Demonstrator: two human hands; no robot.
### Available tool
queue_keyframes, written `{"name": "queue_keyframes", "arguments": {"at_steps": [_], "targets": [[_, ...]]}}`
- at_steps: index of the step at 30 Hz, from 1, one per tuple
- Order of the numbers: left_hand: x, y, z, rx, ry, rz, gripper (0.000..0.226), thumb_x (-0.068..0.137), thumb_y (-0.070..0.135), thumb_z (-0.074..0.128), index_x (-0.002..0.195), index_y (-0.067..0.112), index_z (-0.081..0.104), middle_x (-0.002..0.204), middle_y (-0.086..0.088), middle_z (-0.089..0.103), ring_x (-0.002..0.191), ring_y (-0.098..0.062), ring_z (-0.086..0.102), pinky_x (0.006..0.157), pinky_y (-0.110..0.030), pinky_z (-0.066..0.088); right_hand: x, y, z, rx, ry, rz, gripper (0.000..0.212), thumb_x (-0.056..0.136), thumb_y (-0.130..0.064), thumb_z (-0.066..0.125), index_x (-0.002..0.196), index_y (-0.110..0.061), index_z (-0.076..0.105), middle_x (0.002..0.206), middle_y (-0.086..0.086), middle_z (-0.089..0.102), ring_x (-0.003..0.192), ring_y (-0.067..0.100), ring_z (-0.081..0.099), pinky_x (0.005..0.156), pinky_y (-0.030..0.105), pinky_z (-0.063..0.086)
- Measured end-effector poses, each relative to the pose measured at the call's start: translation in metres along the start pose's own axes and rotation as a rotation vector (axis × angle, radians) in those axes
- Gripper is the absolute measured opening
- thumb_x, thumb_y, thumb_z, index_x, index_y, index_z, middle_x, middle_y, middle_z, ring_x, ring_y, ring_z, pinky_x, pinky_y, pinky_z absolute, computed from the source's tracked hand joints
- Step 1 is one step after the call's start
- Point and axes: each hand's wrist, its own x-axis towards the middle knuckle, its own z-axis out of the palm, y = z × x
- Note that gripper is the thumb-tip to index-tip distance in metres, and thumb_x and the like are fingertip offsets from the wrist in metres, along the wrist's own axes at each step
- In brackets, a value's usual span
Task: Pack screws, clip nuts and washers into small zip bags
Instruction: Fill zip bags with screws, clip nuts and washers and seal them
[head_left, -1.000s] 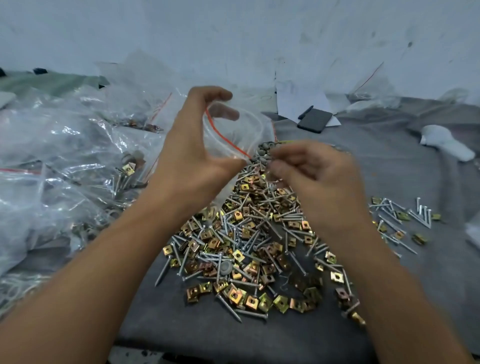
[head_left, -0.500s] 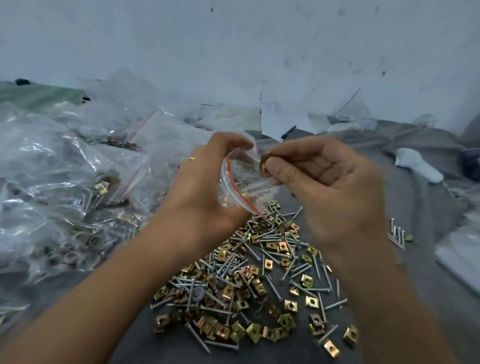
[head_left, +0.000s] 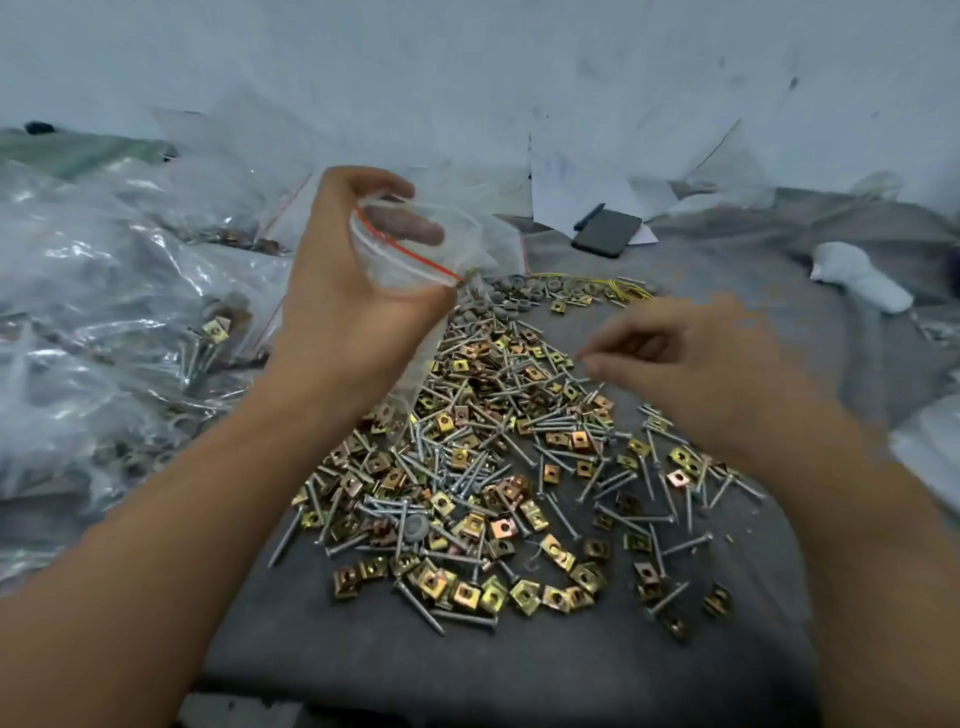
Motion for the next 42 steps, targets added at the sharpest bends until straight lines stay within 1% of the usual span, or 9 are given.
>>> {"name": "queue_keyframes", "arguments": {"at_steps": [3, 7, 12, 17, 26, 34, 36, 40, 42], "targets": [[0.000, 0.000, -0.002, 0.002, 0.036, -0.021, 0.070, 0.077, 0.013, 0.090, 0.134, 0.011, 0.051, 0.112, -0.003, 0.074, 0.108, -0.011, 0.070, 0.094, -0.033, 0.058, 0.003, 0.002, 0.015, -0.212, -0.188, 0.127, 0.007, 0.084, -0.030, 0.086, 0.086, -0.035, 0.081, 0.079, -0.016, 0.072, 0.077, 0.002, 0.065, 0.066, 0.013, 0.048], [-0.001, -0.002, -0.004, 0.020, 0.046, -0.028, 0.064, 0.081, 0.005, 0.087, 0.134, 0.012, 0.051, 0.114, -0.002, 0.073, 0.110, -0.009, 0.069, 0.094, -0.032, 0.058, 0.010, -0.004, 0.025, -0.330, -0.271, 0.191, 0.007, 0.086, -0.034, 0.084, 0.092, -0.036, 0.082, 0.073, -0.022, 0.061, 0.067, -0.004, 0.054, 0.050, 0.007, 0.033], [0.001, -0.003, -0.004, 0.023, 0.046, -0.011, 0.061, 0.082, 0.006, 0.085, 0.132, 0.012, 0.051, 0.116, -0.002, 0.070, 0.112, -0.011, 0.067, 0.094, -0.025, 0.056, 0.013, -0.010, 0.027, -0.470, -0.323, 0.192, 0.023, 0.086, -0.039, 0.083, 0.109, -0.035, 0.080, 0.082, -0.015, 0.056, 0.081, 0.007, 0.050, 0.070, 0.025, 0.040], [0.002, -0.005, -0.003, 0.035, 0.046, 0.007, 0.058, 0.082, 0.004, 0.083, 0.130, 0.015, 0.052, 0.116, -0.002, 0.069, 0.106, -0.005, 0.066, 0.083, -0.009, 0.049, 0.008, -0.017, 0.027, -0.507, -0.342, 0.170, 0.004, 0.086, -0.035, 0.084, 0.090, -0.035, 0.082, 0.087, -0.012, 0.063, 0.085, 0.012, 0.059, 0.071, 0.028, 0.045], [0.002, -0.011, -0.001, 0.033, 0.013, 0.026, 0.059, 0.080, 0.002, 0.082, 0.131, 0.009, 0.053, 0.115, -0.001, 0.069, 0.096, 0.006, 0.062, 0.079, -0.008, 0.047, 0.007, -0.010, 0.042, -0.532, -0.236, 0.154, 0.015, 0.089, -0.035, 0.076, 0.078, -0.027, 0.081, 0.085, -0.007, 0.065, 0.080, 0.015, 0.064, 0.077, 0.036, 0.059], [0.002, -0.011, -0.003, 0.008, 0.002, 0.020, 0.059, 0.080, 0.002, 0.081, 0.132, 0.011, 0.053, 0.114, 0.002, 0.068, 0.094, 0.008, 0.063, 0.077, -0.006, 0.047, 0.005, 0.005, 0.039, -0.452, -0.278, 0.072, 0.016, 0.101, -0.036, 0.062, 0.091, -0.028, 0.071, 0.100, -0.010, 0.055, 0.092, 0.013, 0.055, 0.087, 0.035, 0.048], [0.002, -0.010, -0.004, 0.008, 0.005, 0.020, 0.059, 0.081, 0.001, 0.082, 0.131, 0.011, 0.053, 0.114, 0.002, 0.068, 0.096, 0.007, 0.063, 0.080, -0.007, 0.047, 0.004, 0.007, 0.036, -0.290, -0.228, 0.086, 0.015, 0.103, -0.037, 0.059, 0.099, -0.027, 0.069, 0.101, -0.010, 0.058, 0.090, 0.009, 0.056, 0.080, 0.032, 0.047], [0.002, -0.009, -0.005, 0.005, -0.001, 0.016, 0.058, 0.082, 0.000, 0.082, 0.131, 0.012, 0.053, 0.116, 0.000, 0.068, 0.097, 0.004, 0.063, 0.080, -0.008, 0.048, 0.003, 0.002, 0.029, 0.460, -0.003, 0.144, 0.015, 0.106, -0.014, 0.055, 0.103, -0.013, 0.070, 0.090, 0.003, 0.075, 0.075, 0.009, 0.068, 0.061, 0.019, 0.052], [0.002, -0.009, -0.005, 0.005, -0.012, 0.014, 0.058, 0.081, 0.001, 0.082, 0.131, 0.014, 0.054, 0.117, 0.000, 0.068, 0.093, 0.005, 0.063, 0.075, -0.009, 0.050, 0.002, -0.006, 0.029, 0.767, 0.006, 0.163, 0.016, 0.106, -0.008, 0.053, 0.104, -0.004, 0.068, 0.087, 0.008, 0.076, 0.072, 0.017, 0.070, 0.059, 0.023, 0.054]]}}
